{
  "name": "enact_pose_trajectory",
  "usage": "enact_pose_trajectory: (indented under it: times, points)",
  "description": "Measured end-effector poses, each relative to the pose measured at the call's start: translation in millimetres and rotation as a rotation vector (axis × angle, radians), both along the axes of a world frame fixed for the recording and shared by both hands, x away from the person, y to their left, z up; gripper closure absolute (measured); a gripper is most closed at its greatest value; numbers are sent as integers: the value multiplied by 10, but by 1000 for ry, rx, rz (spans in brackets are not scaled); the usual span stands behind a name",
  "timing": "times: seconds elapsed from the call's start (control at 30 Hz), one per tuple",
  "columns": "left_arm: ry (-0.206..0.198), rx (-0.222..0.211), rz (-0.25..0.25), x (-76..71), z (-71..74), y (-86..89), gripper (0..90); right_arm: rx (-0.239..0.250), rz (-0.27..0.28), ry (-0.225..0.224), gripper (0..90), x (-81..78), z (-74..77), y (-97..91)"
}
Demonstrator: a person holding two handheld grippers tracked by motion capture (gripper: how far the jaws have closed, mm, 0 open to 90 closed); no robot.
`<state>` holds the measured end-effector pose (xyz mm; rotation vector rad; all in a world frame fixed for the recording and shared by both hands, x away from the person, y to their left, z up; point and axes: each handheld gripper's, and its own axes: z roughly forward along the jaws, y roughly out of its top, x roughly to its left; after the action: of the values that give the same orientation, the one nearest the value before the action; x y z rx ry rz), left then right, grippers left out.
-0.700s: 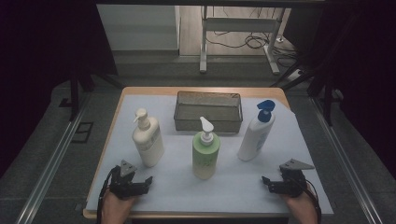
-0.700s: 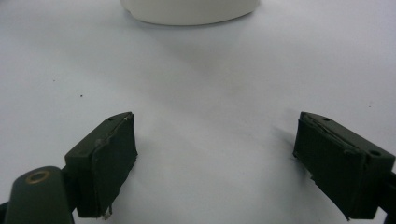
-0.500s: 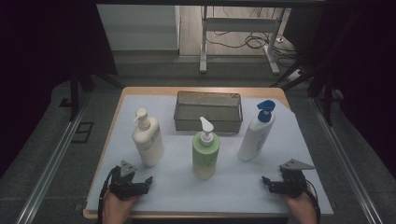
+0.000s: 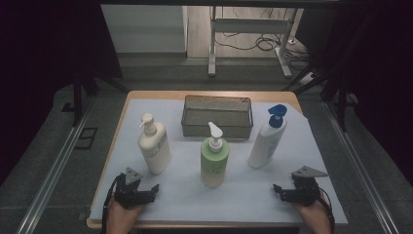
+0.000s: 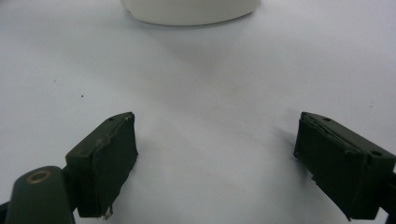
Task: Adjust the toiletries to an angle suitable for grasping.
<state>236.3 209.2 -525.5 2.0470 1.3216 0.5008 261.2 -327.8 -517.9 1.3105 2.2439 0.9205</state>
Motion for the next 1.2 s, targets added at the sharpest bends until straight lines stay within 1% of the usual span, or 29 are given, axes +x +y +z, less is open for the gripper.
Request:
enact_pose_trajectory:
  times: [0.3,0.43,0.5,0.53,0.57,0.67,0.8,0.87,0.9,0.93,1.03,1.1,1.17,1.2]
  points:
    - [1,0,0,0,0,0,119,0,2,5,128,3,7,-1]
    - [0,0,0,0,0,0,119,1,2,8,143,8,18,-9]
    - [0,0,0,0,0,0,119,0,-3,13,171,9,29,-14]
    - [0,0,0,0,0,0,119,0,-3,13,171,9,29,-14]
    - [0,0,0,-1,0,0,119,5,-14,17,202,9,40,-25]
    - [0,0,0,-1,-1,0,119,17,-21,22,245,16,58,-45]
    - [0,-1,0,-1,-1,0,119,42,-16,33,315,32,84,-47]
    - [-1,-1,0,-1,-1,1,119,48,-9,26,355,48,101,-40]
    - [-1,-1,0,-1,-1,1,119,48,-9,26,355,48,101,-40]
    - [-1,-1,0,-1,-1,1,119,52,-6,20,408,60,134,-29]
    - [-2,-1,0,-1,-2,1,119,54,-4,9,480,78,170,-23]
    - [-2,-1,0,-2,-2,1,119,85,-5,11,518,103,184,-31]
    - [-2,-1,0,-2,-3,1,119,125,0,15,578,134,190,-44]
    - [-3,0,0,-2,-2,2,119,134,3,18,596,150,192,-45]
